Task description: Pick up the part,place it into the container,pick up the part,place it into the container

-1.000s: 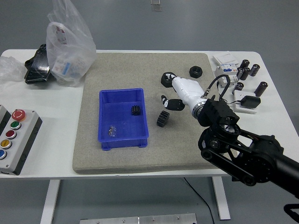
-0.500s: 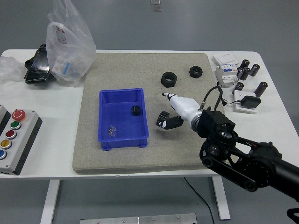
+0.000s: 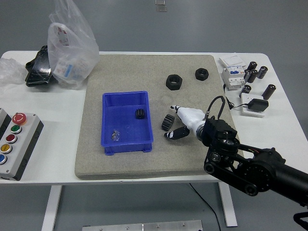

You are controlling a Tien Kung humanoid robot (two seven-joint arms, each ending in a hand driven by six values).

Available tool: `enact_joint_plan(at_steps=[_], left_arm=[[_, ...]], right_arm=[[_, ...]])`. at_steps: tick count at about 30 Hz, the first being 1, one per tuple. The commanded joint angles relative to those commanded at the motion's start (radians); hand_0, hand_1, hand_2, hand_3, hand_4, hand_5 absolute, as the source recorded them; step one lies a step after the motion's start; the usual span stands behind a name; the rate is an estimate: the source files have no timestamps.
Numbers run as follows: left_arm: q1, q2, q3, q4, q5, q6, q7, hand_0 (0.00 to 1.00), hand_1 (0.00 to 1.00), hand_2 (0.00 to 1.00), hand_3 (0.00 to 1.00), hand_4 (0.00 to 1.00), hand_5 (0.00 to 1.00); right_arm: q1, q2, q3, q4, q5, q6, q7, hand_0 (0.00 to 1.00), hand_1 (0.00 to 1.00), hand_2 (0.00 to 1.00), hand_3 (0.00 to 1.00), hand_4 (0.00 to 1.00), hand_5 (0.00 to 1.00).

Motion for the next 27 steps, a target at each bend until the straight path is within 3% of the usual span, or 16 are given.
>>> enact_joint_plan(at_steps=[3, 4, 9, 10, 27], left_arm=[[-0.001, 0.0, 0.002, 0.0, -0.002, 0.0, -0.001, 0.637, 0.638, 0.589, 0.623, 0.707, 0.288], [-0.001, 0.0, 0.002, 0.0, -0.003, 0.0, -0.002, 0.637, 0.639, 0.589, 0.623, 0.706, 0.288], [0.001, -0.001, 0.002, 0.0, -0.003, 0.0, -0.001, 0.637, 0.639, 0.589, 0.623, 0.706, 0.288], [0.001, 0.0, 0.002, 0.0, -0.004, 0.0, -0.001, 0.637, 0.638, 0.589, 0.623, 0.706, 0.288], [-0.001, 0.0, 0.004, 0.0, -0.006, 0.0, -0.002, 0.637, 0.639, 0.589, 0.624, 0.706, 0.288]], right_arm=[[0.001, 0.001, -0.009, -0.009, 0.007, -0.025, 0.0, 0.303, 0.58, 0.619, 0.717, 0.726, 0.286], [0.001, 0.0, -0.011, -0.011, 0.009, -0.031, 0.0, 0.275, 0.522, 0.541, 0.664, 0.631, 0.183], [0.0, -0.007, -0.015, -0.021, 0.014, -0.078, 0.009, 0.275, 0.522, 0.541, 0.664, 0.631, 0.183], [0.0, -0.007, -0.015, -0.022, 0.013, -0.089, 0.013, 0.266, 0.505, 0.518, 0.647, 0.694, 0.046], [0.027, -0.002, 0.002, -0.038, 0.013, -0.187, 0.063, 0.265, 0.509, 0.515, 0.64, 0.661, 0.023]])
